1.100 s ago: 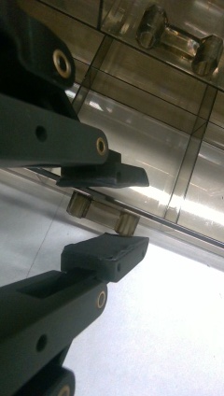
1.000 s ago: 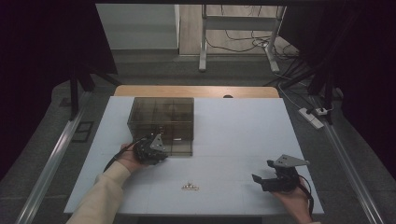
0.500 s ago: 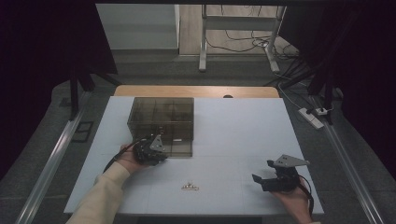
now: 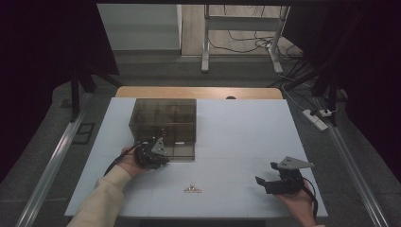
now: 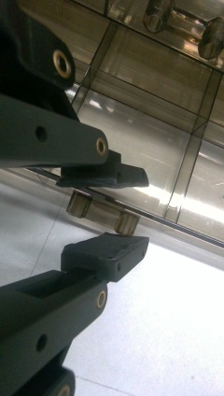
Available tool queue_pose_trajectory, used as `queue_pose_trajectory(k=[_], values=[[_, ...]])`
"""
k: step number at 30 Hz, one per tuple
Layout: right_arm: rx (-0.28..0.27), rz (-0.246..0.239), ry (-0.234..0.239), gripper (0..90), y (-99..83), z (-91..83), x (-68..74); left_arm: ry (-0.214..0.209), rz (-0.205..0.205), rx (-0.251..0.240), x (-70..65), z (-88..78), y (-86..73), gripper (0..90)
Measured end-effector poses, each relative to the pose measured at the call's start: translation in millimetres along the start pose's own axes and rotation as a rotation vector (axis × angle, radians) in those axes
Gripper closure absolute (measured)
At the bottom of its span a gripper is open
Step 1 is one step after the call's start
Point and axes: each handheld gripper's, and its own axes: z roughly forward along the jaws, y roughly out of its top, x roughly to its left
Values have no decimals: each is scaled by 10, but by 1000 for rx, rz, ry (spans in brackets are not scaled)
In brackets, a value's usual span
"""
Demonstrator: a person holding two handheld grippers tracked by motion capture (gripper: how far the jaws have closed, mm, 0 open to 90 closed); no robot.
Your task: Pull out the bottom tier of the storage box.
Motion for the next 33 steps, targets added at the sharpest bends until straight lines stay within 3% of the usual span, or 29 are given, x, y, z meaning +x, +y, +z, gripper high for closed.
queue_pose_trajectory(k=[17, 20, 24, 33], values=[[2, 0, -3, 131, -1, -2, -1, 3, 2, -4, -30, -14, -12, 649], [1, 1, -3, 131, -1, -3, -2, 16, -30, -29, -10, -35, -20, 548], [1, 1, -3, 131, -1, -4, -2, 0, -74, -77, 19, -82, -38, 504], [-1, 4, -3, 131, 0, -4, -2, -28, -115, -122, 5, -114, -31, 454]])
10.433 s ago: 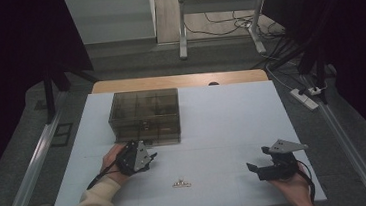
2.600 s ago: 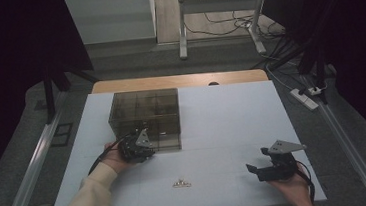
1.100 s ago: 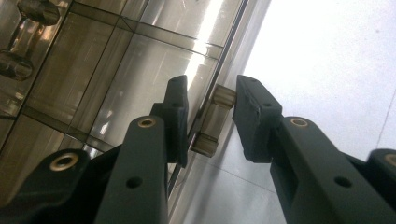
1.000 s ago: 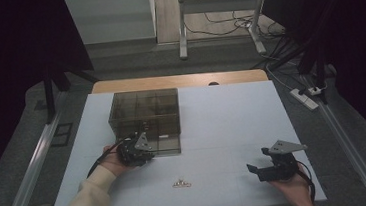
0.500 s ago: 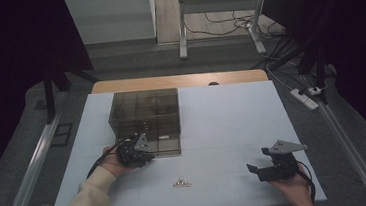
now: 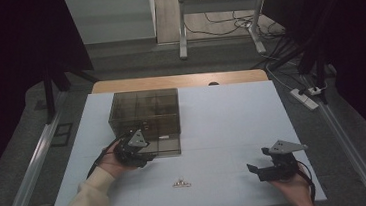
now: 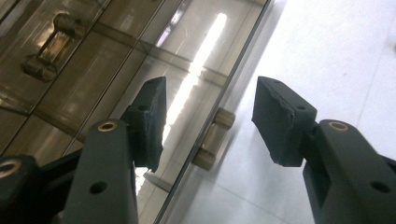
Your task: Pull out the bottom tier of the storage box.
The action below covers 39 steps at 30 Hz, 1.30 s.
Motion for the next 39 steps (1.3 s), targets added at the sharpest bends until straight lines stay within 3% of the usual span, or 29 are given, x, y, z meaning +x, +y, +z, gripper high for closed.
queue_pose_trajectory(k=[18, 27, 39], values=[[-6, 7, 9, 132, 34, 34, -25, -28, -129, -78, -25, -52, 15, 404], [-12, -4, 6, 133, 41, 44, -5, -37, -160, -111, -33, -103, 36, 383], [-18, -9, 9, 133, 7, -8, 19, -68, -244, -173, -19, -163, 109, 332]])
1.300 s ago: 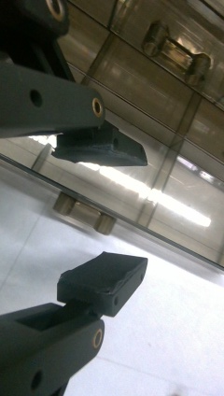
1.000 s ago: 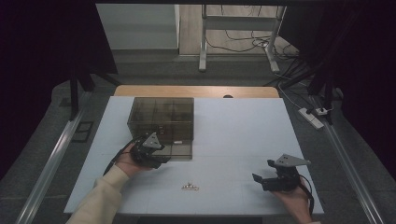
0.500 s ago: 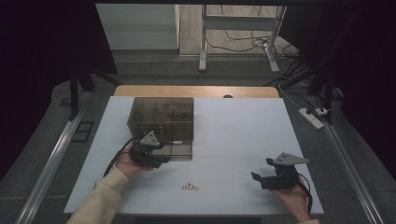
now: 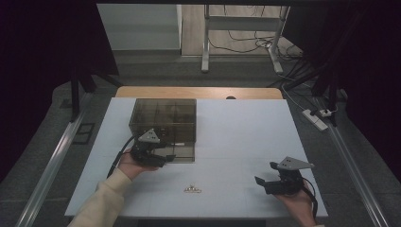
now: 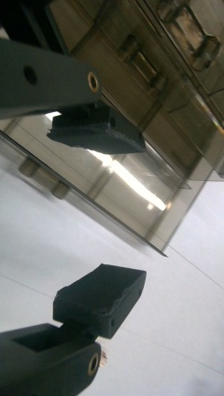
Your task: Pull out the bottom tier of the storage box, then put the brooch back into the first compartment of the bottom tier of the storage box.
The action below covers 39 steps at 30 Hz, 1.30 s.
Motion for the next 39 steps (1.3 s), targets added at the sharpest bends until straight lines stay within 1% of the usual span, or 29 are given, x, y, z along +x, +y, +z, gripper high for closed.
queue_pose_trajectory(k=[2, 5, 8, 19, 26, 33, 39], values=[[5, 2, 3, 133, -3, 0, -8, -4, -11, 1, 1, 12, 4, 322], [6, -4, 2, 133, -7, 7, 4, -3, -15, 9, 0, 26, 9, 310], [6, -7, 3, 133, -9, 1, 10, -11, -18, 3, -18, 29, 21, 308], [10, -10, 0, 133, -12, -6, 13, -52, 18, -6, -136, 53, 96, 307], [6, -5, -6, 133, -22, -20, 16, -79, 51, -2, -225, 94, 151, 311], [8, -6, -9, 133, -34, -34, 17, -102, 75, 6, -301, 140, 197, 314], [9, -3, -11, 133, -38, -37, 15, -121, 98, 24, -360, 171, 211, 319]])
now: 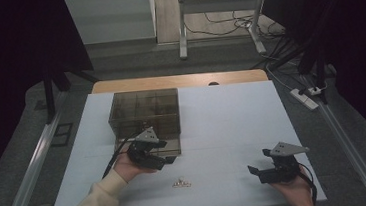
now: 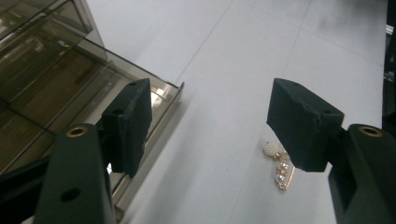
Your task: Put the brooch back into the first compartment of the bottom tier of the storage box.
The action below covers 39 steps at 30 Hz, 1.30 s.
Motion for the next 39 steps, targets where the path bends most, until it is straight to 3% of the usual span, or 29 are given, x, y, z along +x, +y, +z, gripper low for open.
queue_pose_trajectory(k=[15, 28, 39], values=[[-7, -2, 1, 133, 11, -10, -3, -42, 40, 37, -134, 147, 75, 318], [-1, 0, 1, 133, -1, -12, -12, -77, 108, 124, -260, 223, 83, 309], [3, 0, 0, 133, -4, -2, -8, -102, 143, 185, -320, 307, 71, 303]])
